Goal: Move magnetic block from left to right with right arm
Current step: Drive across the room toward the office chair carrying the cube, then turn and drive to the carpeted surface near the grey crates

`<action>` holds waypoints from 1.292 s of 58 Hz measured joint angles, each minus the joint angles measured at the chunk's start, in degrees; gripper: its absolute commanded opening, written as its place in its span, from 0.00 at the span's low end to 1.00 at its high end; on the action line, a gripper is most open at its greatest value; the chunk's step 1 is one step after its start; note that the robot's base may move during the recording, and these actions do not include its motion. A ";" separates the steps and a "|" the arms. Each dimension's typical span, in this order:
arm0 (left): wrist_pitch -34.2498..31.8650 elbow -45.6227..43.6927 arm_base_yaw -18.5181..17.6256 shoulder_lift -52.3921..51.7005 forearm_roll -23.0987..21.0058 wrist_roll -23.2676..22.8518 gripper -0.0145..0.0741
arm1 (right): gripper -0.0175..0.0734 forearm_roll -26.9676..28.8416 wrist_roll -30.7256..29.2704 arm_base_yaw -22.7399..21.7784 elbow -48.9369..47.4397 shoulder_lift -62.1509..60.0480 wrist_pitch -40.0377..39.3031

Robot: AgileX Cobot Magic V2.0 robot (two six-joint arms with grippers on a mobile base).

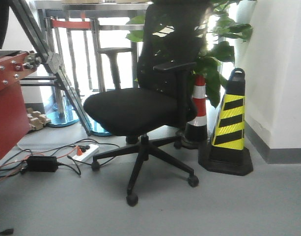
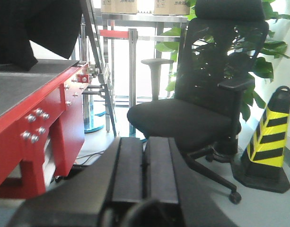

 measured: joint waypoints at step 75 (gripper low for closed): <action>0.00 0.00 0.00 0.00 0.00 0.00 0.03 | 0.48 0.00 0.00 0.00 0.00 0.00 0.00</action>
